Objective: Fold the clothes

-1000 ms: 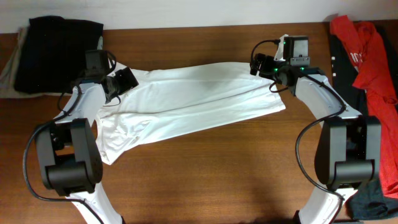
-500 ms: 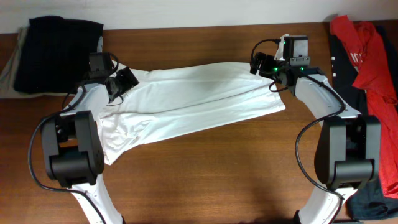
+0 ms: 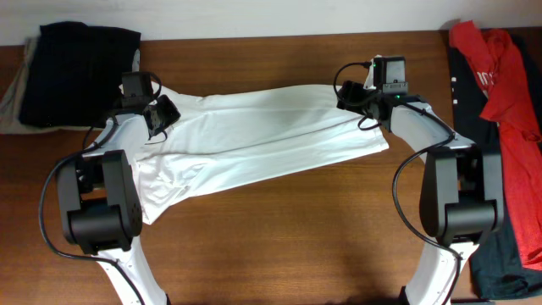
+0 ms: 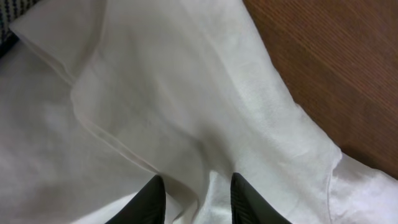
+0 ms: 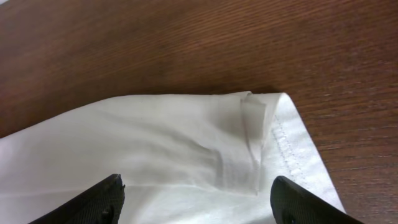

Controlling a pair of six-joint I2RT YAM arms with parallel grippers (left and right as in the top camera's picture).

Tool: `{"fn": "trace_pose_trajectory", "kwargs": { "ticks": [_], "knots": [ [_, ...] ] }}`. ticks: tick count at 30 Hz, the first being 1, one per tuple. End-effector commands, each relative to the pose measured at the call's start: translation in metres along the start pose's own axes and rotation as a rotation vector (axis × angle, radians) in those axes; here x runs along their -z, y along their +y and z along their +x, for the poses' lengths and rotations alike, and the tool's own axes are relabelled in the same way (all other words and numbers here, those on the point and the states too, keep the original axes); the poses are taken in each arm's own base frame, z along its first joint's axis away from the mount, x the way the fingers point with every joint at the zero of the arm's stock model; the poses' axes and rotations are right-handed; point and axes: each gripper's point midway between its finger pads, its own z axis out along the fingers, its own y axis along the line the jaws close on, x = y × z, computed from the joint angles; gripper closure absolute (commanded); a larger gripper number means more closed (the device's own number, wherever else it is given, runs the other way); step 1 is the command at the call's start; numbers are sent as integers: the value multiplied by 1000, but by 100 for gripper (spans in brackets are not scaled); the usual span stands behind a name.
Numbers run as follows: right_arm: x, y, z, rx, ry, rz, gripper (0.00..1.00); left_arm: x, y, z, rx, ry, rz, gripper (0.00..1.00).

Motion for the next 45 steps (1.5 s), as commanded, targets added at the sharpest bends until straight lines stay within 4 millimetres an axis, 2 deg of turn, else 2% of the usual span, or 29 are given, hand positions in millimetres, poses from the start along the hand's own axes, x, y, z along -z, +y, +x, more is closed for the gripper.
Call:
{"fn": "trace_pose_trajectory", "kwargs": {
  "ticks": [1,3,13,16,22,25,27,32,36,37,38,41,42,43,45],
  "knots": [
    [-18,-7,8,-3,14,29,21,-7,8,3,1,13,-24,66],
    [-25,-11,10,-5,17,32,21,-7,8,3,1,13,-24,65],
    [-29,-14,4,3,-15,46,26,-7,9,5,2,19,-28,65],
    [-40,-18,11,1,-7,48,27,-7,9,5,2,19,-27,65],
    [-40,-15,5,21,-31,39,35,-7,9,5,2,20,-28,65],
    [-40,-15,5,21,-32,38,43,-7,9,5,2,19,-27,65],
    [-40,-15,3,22,-38,37,43,-7,9,5,2,19,-27,65],
    [-45,-17,7,20,-31,39,74,-7,9,5,2,19,-28,65],
    [-36,-15,-3,15,-39,40,93,-4,11,9,-9,45,-37,66],
    [-31,-15,-9,-14,-44,41,96,0,11,9,-8,49,-43,66],
    [-26,-19,-14,-48,-54,44,96,11,9,3,-8,47,-47,72],
    [-24,-25,-15,-77,-49,49,96,44,7,-18,-14,-20,-75,86],
    [-24,-25,-15,-77,-49,47,96,50,4,-23,-29,-34,-67,86],
    [-24,-25,-15,-77,-49,46,96,50,3,-22,-28,-32,-63,72],
    [-24,-25,-14,-77,-48,46,96,49,2,-17,-28,-8,-54,60]
  ]
}}
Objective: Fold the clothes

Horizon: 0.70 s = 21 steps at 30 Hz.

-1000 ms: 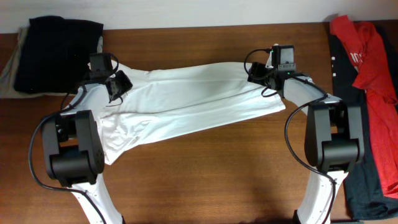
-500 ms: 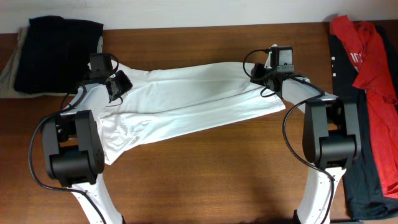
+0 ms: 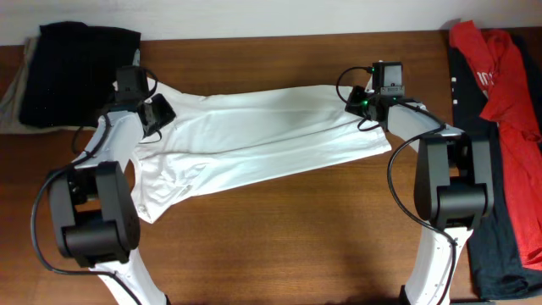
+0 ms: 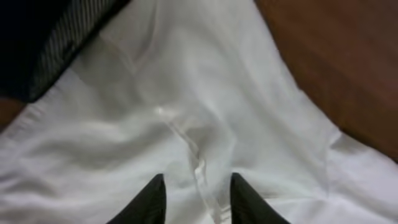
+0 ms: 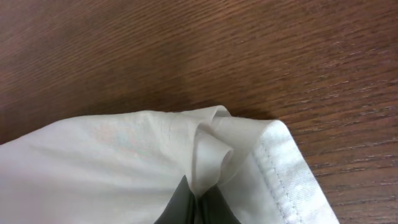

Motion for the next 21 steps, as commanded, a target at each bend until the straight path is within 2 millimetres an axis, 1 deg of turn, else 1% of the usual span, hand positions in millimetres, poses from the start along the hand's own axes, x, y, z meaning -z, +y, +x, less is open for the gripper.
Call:
{"fn": "trace_pose_trajectory", "kwargs": {
  "ticks": [1,3,5,7,10,17,19,20,21],
  "knots": [
    [12,5,-19,-8,-44,-12,96,12,-6,-11,-6,-17,32,55],
    [12,5,-19,-8,-44,-12,96,-1,-9,0,-7,25,58,53],
    [12,5,-19,-8,-44,-12,96,-18,-7,10,-2,58,58,52],
    [12,5,-19,-8,-44,-12,96,-31,-19,14,6,72,129,49],
    [12,5,-19,-8,-44,-12,96,-32,-22,7,14,44,143,49],
    [11,5,-19,-8,-44,-12,96,-33,-21,8,14,45,142,51],
    [12,5,-19,-8,-44,-11,96,-39,-19,12,15,57,136,55],
    [11,5,-19,-8,-44,-11,96,-40,-19,13,15,60,134,58],
    [11,5,-19,-7,-44,-11,96,-40,-19,13,15,60,134,69]
  ]
}}
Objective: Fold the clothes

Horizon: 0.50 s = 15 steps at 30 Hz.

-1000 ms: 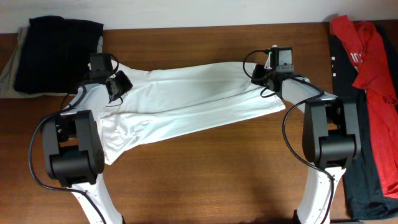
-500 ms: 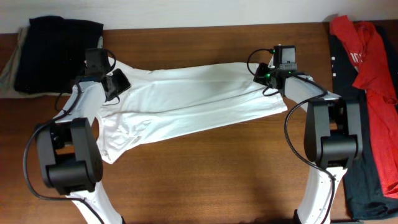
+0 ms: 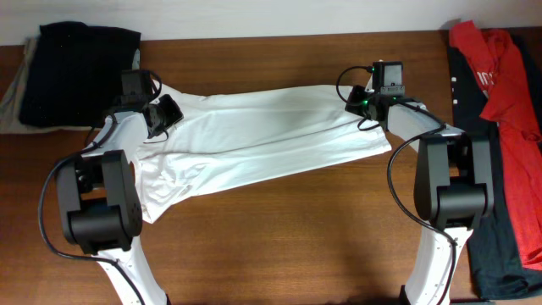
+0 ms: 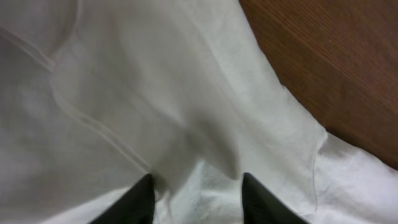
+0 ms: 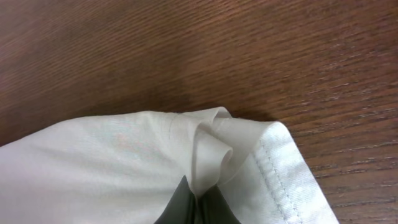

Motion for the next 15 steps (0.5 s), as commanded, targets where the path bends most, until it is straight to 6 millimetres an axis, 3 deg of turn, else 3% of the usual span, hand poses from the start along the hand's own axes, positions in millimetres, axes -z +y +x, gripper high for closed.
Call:
{"fn": "trace_pose_trajectory", "kwargs": {
  "ticks": [1,3,6,8,11,15],
  "knots": [
    [11,4,-18,-8,-42,-10,96,-9,3,2,11,17,7,79],
    [11,4,-18,-8,-42,-10,96,-9,4,1,11,14,0,99],
    [11,5,-19,-8,-47,-12,96,-6,3,0,-23,16,-1,99],
    [13,3,-24,-12,-55,-13,96,15,-3,-10,-27,10,-2,99],
    [16,3,-28,-26,-46,-61,96,66,7,-30,-19,-20,-107,99],
    [41,-5,-42,-63,-51,-80,96,118,2,-29,-22,-24,-118,99]
  ]
}}
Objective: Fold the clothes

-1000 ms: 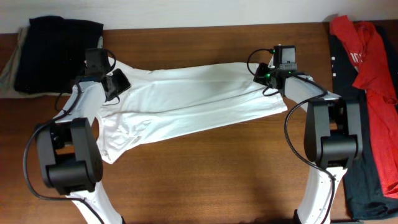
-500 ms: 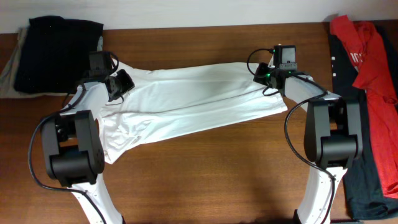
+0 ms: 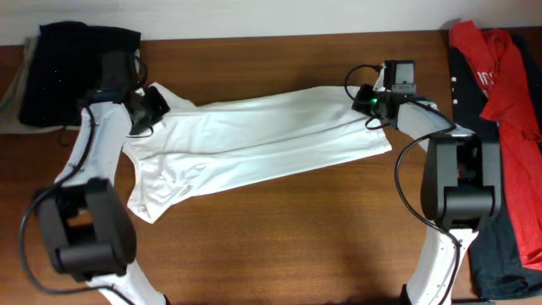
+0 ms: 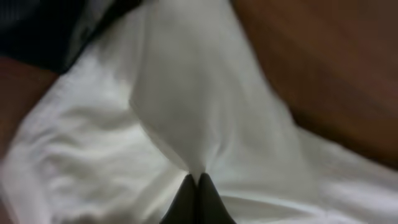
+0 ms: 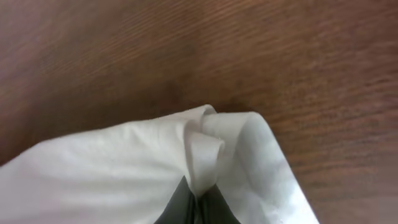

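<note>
A white shirt (image 3: 254,135) lies spread across the brown table (image 3: 279,237), stretched between both arms. My left gripper (image 3: 146,108) is shut on a pinch of the shirt's far left edge; the left wrist view shows its dark fingertips (image 4: 196,194) closed on a raised fold of white cloth (image 4: 186,112). At the shirt's far right corner my right gripper (image 3: 370,100) is shut on a bunched fold of the hem (image 5: 205,152), the fingertips (image 5: 198,200) meeting under it.
A folded black garment (image 3: 72,72) lies at the far left corner, close to the left gripper. A heap of red and dark clothes (image 3: 500,102) lies along the right edge. Bare wood spreads in front of the shirt.
My left gripper, open over the shirt's left part, is now shut on a fold of it and has shifted to the left. The right gripper, still shut on the hem, has shifted slightly right.
At first both grippers were open over the shirt's two far corners. Then the right gripper was shut on the bunched hem corner while the left stayed open over the cloth. Now the left is shut too, and the shirt hangs taut between both.
</note>
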Controlling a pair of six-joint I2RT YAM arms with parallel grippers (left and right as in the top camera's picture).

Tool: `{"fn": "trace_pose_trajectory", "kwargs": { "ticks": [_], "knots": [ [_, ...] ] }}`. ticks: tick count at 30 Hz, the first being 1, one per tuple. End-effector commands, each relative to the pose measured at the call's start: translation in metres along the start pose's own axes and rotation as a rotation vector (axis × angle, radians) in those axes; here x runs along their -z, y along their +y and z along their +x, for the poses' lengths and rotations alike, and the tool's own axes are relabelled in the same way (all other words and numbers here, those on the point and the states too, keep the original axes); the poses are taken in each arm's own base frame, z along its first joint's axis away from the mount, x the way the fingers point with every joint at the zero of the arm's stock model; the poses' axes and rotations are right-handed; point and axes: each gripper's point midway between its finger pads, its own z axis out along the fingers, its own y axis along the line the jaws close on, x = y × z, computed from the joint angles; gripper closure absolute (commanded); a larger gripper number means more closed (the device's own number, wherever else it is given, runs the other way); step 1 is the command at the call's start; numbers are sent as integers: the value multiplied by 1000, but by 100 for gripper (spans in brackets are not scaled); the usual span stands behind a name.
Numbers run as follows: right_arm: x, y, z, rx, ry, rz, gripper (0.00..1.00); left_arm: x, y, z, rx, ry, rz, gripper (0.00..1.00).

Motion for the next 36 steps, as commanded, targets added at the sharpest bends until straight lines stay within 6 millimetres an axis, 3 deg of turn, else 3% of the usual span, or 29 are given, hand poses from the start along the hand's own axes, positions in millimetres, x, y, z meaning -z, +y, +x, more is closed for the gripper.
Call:
{"fn": "trace_pose_trajectory", "kwargs": {
  "ticks": [1,3,5,9,12,14,16,19,20,21,22,23,24,26,28,29,32,34,36],
  "knots": [
    [43,8,-39,-19,-88,-20,96,47,5,-9,-14,-50,-26,99],
    [52,4,-42,-29,-89,-13,96,56,12,9,-10,16,-56,99],
    [56,-3,-42,-44,-79,0,96,61,29,47,0,169,-127,99],
    [70,-10,-44,-74,-19,32,96,75,50,86,13,333,-222,99],
    [79,-14,-43,-87,20,57,96,84,64,105,16,410,-292,99],
    [79,-17,-36,-97,45,70,96,82,68,113,17,434,-307,99],
    [80,-24,-30,-106,67,107,96,69,79,134,25,482,-331,99],
    [76,-32,-17,-116,112,147,96,49,90,153,29,497,-339,86],
    [76,-34,-14,-119,120,154,87,48,91,155,29,499,-340,85],
    [76,-34,-14,-119,120,154,38,48,91,155,29,499,-340,79],
    [76,-34,-14,-119,120,154,21,47,91,155,29,498,-340,77],
    [76,-35,-15,-121,120,155,18,48,89,152,29,491,-336,81],
    [77,-37,-15,-125,119,157,16,49,86,144,28,469,-326,94],
    [81,-44,-17,-140,118,163,14,60,69,111,26,385,-285,100],
    [83,-40,-21,-152,117,107,70,64,34,71,-10,245,-187,99],
    [80,-35,-21,-143,114,92,87,57,18,68,-31,224,-136,99],
    [57,-12,-6,-75,129,115,92,25,-8,74,-87,220,-105,100],
    [50,-5,7,-76,161,122,96,-8,-2,91,-76,303,-130,99],
    [45,-9,18,-77,183,142,96,-27,7,104,-74,359,-162,99]
  ]
}}
